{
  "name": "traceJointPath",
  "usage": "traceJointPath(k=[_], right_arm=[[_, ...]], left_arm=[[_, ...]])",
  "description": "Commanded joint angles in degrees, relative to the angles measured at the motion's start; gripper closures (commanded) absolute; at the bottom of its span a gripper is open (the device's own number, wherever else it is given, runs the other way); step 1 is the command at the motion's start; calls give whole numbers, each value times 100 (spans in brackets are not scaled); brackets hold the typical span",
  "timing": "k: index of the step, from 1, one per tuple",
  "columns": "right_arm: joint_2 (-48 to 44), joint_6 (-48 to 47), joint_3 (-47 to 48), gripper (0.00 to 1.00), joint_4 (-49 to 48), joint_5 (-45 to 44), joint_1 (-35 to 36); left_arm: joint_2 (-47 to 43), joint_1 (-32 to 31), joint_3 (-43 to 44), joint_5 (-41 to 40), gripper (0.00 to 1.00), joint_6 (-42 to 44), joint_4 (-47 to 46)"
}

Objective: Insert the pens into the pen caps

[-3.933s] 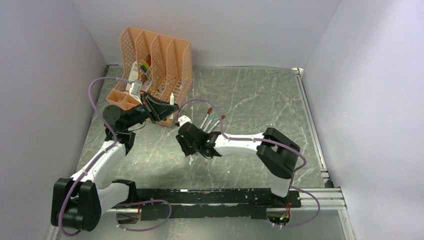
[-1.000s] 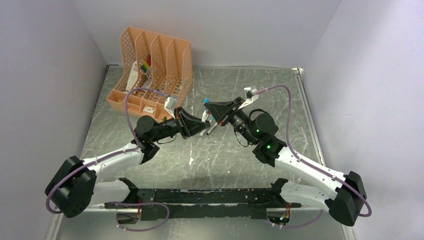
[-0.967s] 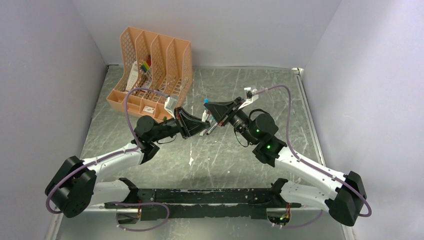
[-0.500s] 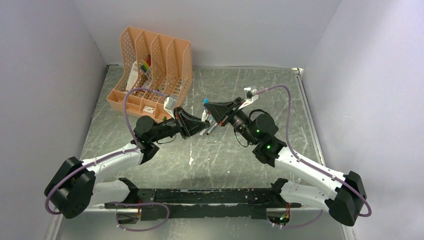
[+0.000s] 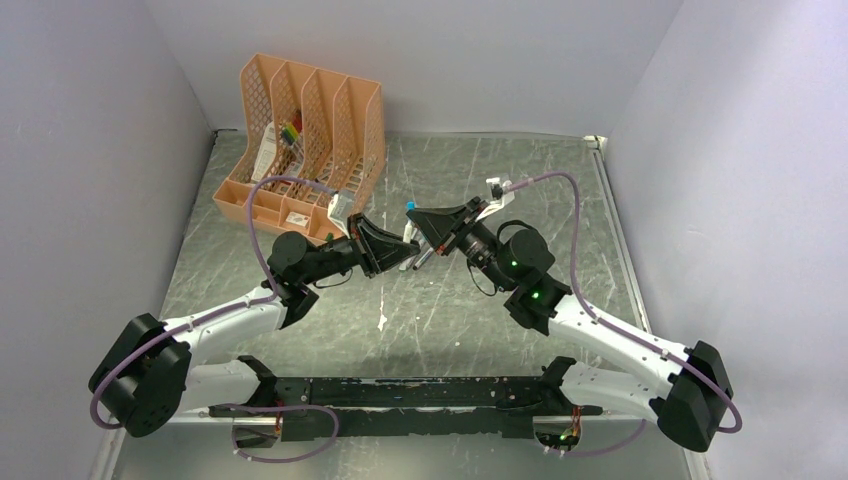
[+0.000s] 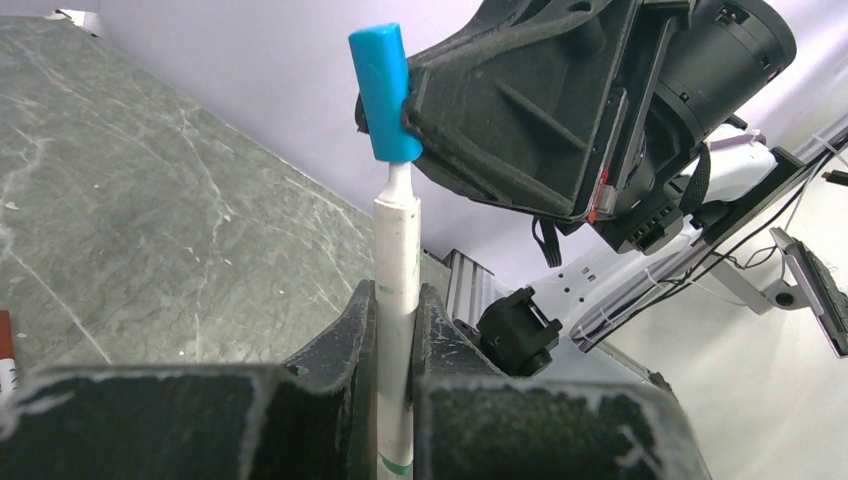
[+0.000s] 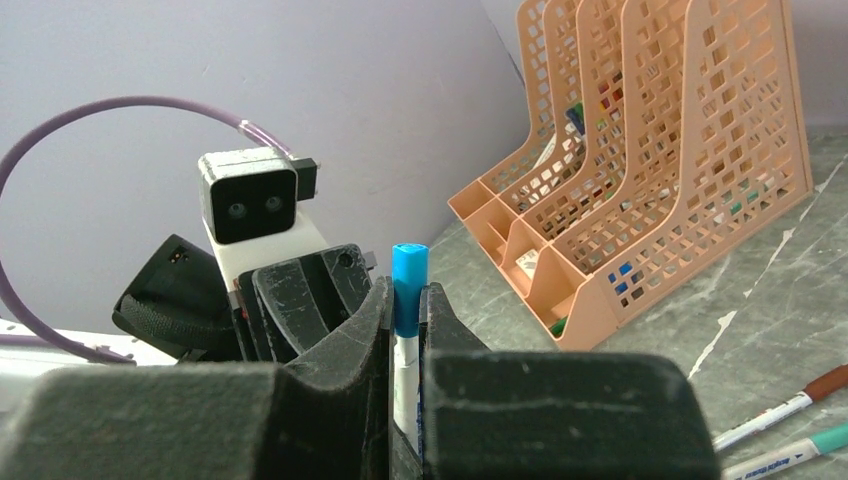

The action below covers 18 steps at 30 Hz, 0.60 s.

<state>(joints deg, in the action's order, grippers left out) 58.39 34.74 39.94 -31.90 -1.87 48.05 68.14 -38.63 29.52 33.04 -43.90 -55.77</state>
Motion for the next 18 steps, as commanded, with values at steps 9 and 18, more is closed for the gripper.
traceJointPath(k=[9,18], right_arm=[[10,158,-198,100,-318,195,-19],[-57,14,-178,100,-250,268,20]], left_arm=[[34,-39,173,-524,93,79,-334],[262,-34,417,-662,93,186,-451]])
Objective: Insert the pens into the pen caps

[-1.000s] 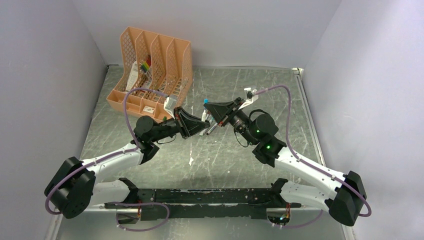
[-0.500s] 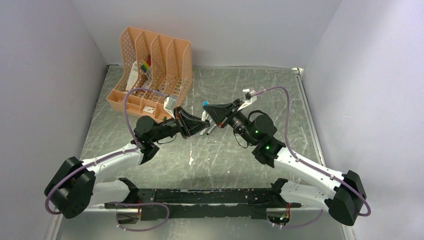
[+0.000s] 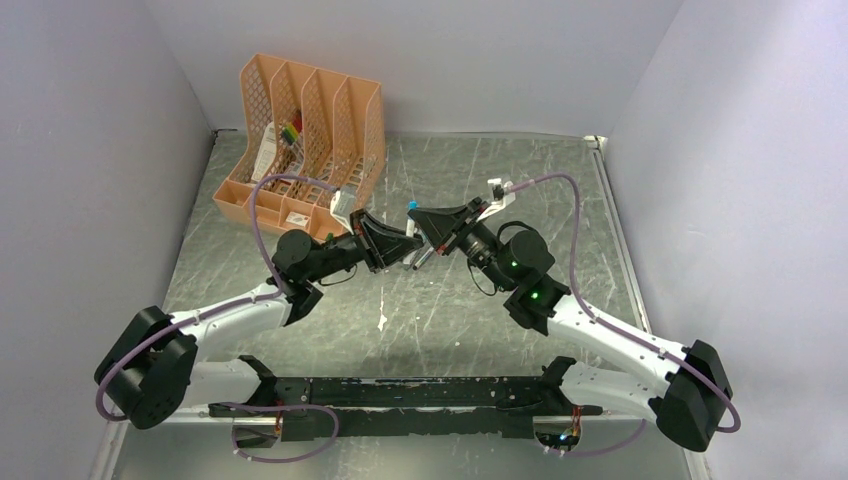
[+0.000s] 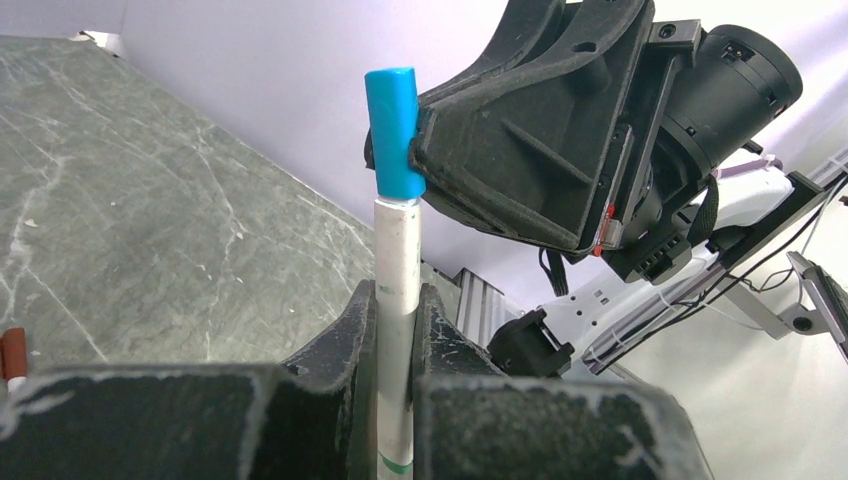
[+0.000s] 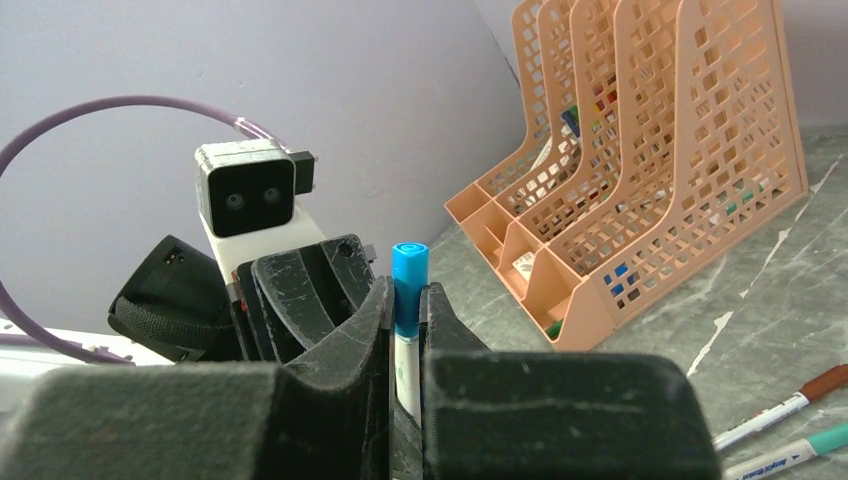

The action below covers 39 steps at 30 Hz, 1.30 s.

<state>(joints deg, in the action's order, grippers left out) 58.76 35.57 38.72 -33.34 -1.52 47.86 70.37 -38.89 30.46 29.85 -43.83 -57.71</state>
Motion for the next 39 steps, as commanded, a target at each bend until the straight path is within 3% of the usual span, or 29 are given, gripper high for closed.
traceJointPath(k=[1,12,15,28,33,39], right_arm=[[-126,-94,-44,100,-82,225,44],[-690,-464,65,62,416,-40,46],[-882,-534,49,56,535,-139,43],[-1085,-1130,870,48,1659,-196,-57],[-889,-1254,1253,49,1906,231,-145],[-716,-1122,1308,58,1831,886,-224]], left_arm=[[22,-12,347,-333,93,229,-196],[22,-11,577,-174,93,679,234],[50,-13,591,-86,93,702,158],[650,15,1008,2246,93,577,-579],[823,18,1108,2742,93,282,-981],[817,14,1137,2783,93,277,-982]])
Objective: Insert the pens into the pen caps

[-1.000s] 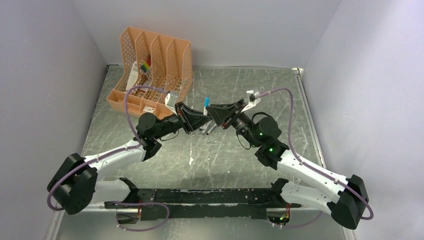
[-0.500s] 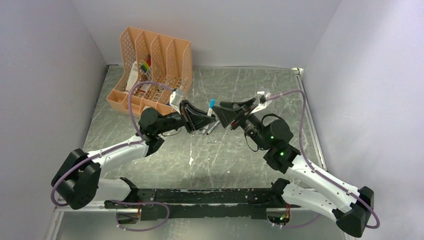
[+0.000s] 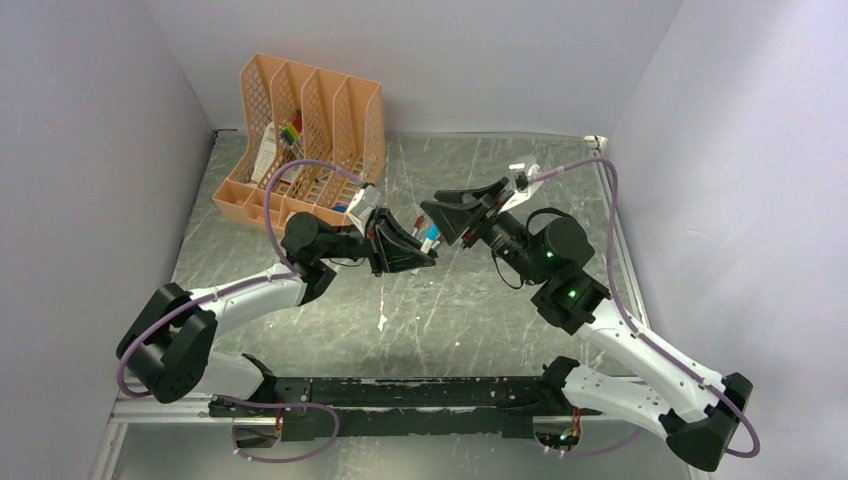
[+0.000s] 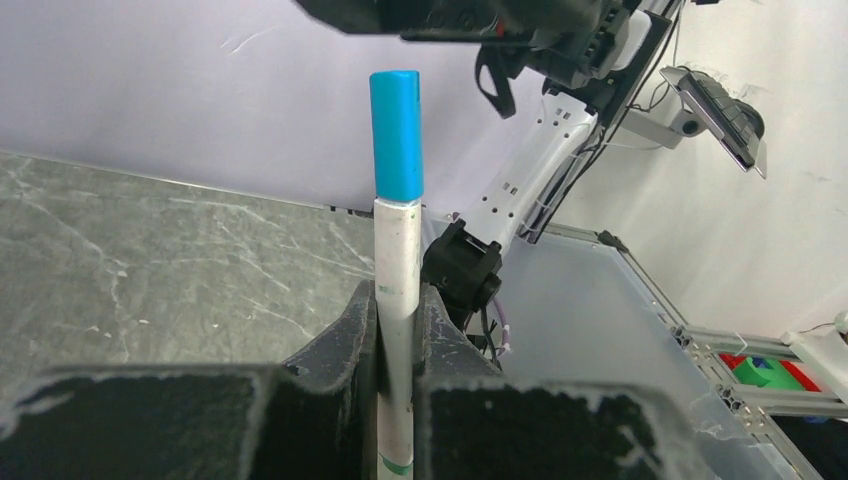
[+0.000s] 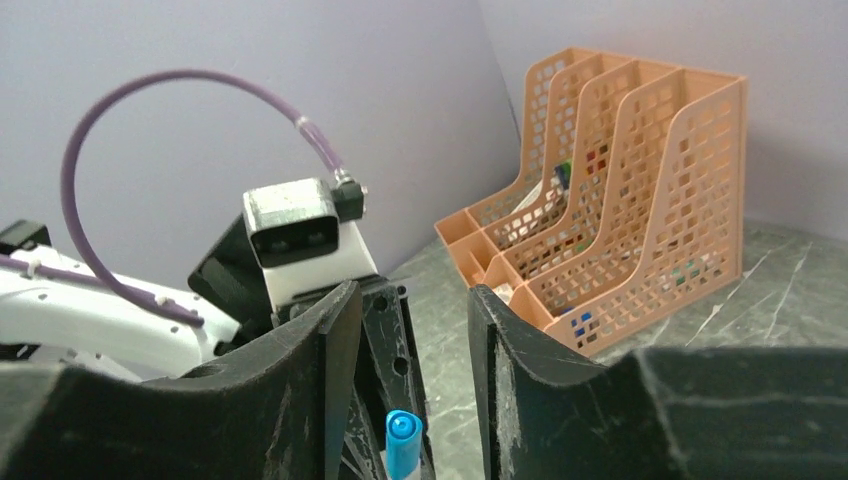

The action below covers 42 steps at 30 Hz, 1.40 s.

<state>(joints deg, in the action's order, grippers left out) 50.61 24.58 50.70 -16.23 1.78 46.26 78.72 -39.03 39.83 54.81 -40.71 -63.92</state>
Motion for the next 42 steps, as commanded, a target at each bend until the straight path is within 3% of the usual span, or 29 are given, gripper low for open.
traceJointPath(k=[1,6,12,22,30,42], right_arm=[[126,-11,107,58,133,629,-69],[104,94,-7,58,82,764,-74],[99,108,-85,67,91,844,-75],[153,122,-207,64,15,941,-76],[160,116,-258,98,6,934,-79],[231,110,-578,100,56,1236,-82]], left_arm=[[-8,27,200,284,93,-45,-377],[57,35,218,259,93,-144,-529],[141,67,213,178,93,-330,-801],[221,144,191,163,93,-642,-1206],[290,169,196,147,93,-774,-1335],[768,272,738,-173,93,-1565,-1715]])
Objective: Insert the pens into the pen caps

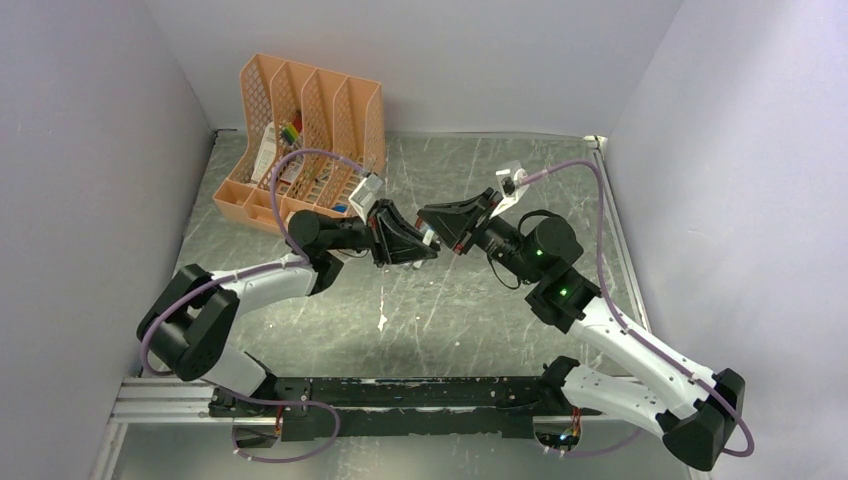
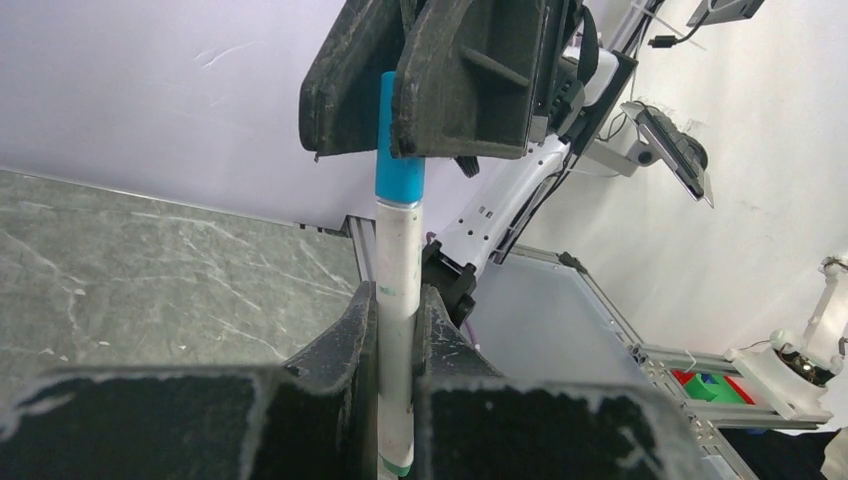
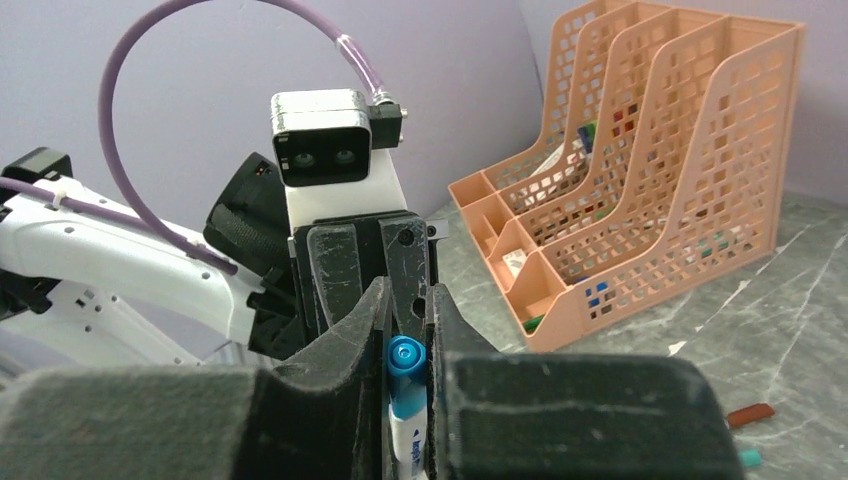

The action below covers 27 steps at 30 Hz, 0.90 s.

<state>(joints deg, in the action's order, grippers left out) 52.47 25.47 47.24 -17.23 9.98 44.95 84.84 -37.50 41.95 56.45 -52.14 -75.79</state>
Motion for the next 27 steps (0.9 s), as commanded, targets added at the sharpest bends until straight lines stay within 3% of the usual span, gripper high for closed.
traceJointPath(k=[1,9,17,27], right_arm=[[71,30,-245,100,166,505,56],[234,273,-562,100,72,1155,55],[490,388,-784,100,84,1473,68],[591,379,-1016,100,301,1553,151]], left_arm=[[201,159,622,-328,93,-497,-557],[282,497,1436,-117,93,-489,-191],[825,515,2137,195,93,-1249,-860],[826,532,2593,199,93,-829,-210]])
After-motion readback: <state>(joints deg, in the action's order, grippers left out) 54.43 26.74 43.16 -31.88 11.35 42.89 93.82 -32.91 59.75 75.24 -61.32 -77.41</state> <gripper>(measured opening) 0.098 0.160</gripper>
